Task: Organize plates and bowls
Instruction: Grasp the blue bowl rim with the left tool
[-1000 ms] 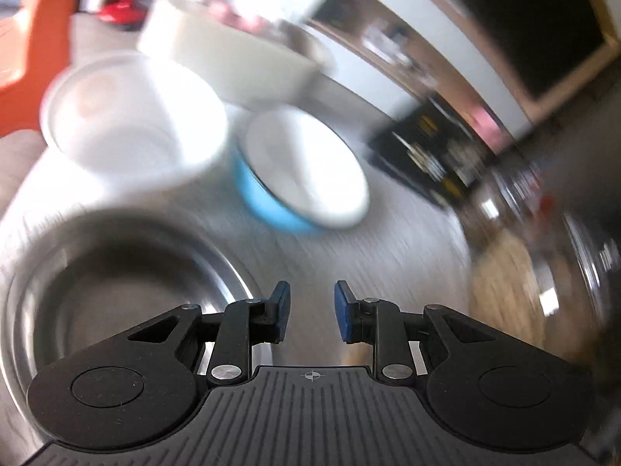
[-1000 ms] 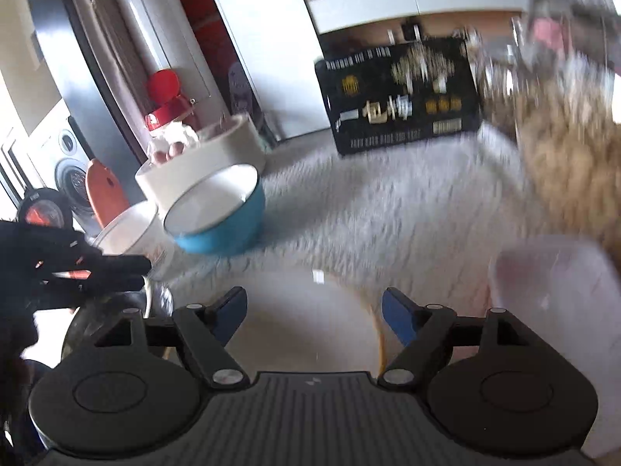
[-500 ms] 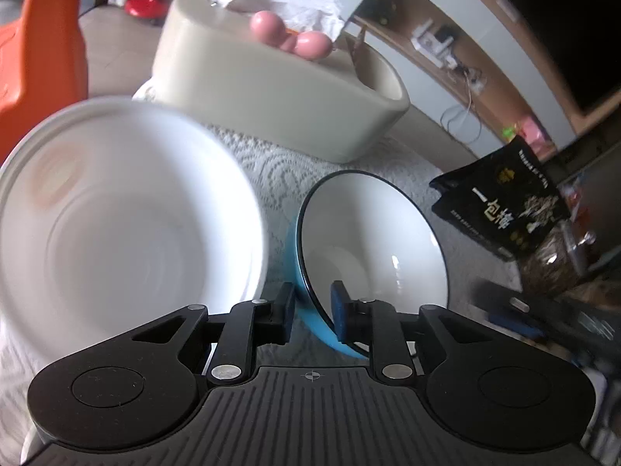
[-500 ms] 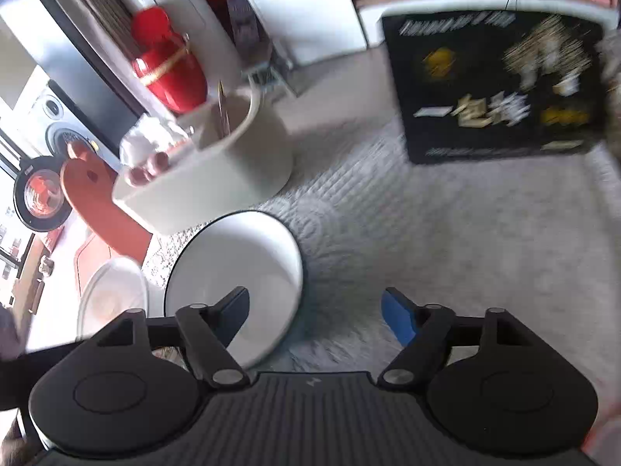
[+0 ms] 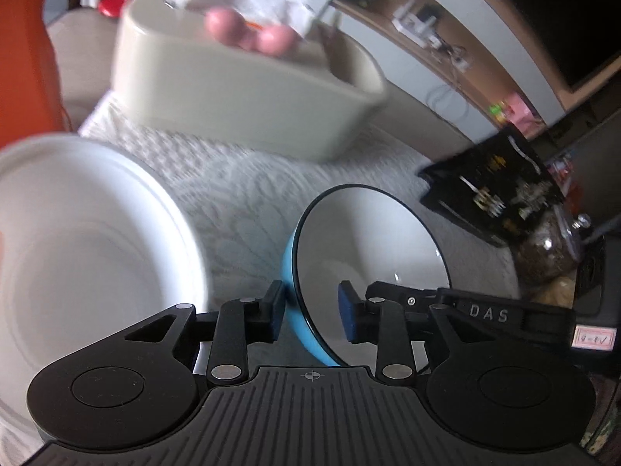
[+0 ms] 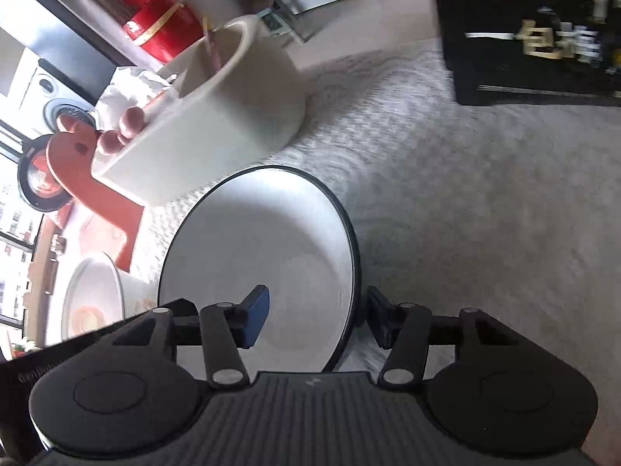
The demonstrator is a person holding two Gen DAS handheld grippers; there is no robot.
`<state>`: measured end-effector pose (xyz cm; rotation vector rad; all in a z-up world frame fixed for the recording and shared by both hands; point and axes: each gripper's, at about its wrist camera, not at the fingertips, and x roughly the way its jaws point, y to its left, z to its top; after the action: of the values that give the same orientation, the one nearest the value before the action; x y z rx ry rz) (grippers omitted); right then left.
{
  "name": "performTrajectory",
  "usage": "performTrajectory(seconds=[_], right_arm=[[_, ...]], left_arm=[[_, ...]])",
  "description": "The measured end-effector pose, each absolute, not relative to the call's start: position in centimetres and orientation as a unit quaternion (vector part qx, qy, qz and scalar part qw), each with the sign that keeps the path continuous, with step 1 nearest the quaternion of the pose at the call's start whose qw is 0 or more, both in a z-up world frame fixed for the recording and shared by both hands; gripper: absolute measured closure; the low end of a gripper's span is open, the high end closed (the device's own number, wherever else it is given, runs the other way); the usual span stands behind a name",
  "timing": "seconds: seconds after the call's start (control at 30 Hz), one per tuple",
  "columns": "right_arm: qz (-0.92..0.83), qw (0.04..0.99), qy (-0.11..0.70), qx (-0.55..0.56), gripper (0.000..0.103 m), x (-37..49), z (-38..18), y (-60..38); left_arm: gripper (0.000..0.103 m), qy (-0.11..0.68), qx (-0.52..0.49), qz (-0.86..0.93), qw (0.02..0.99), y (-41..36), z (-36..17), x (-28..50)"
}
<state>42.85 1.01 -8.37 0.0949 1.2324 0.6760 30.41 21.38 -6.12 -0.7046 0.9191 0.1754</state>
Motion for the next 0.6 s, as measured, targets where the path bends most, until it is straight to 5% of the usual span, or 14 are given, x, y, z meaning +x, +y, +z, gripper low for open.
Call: performTrajectory(seconds=[0.6], right_arm=[[0.214,0.768,0.598,0.090,0.039,43.1,-10.5,-10.2]], left_arm=[[0.072,0.506,-0.267,-0.029,0.819,13.1,-8.3,35.3]])
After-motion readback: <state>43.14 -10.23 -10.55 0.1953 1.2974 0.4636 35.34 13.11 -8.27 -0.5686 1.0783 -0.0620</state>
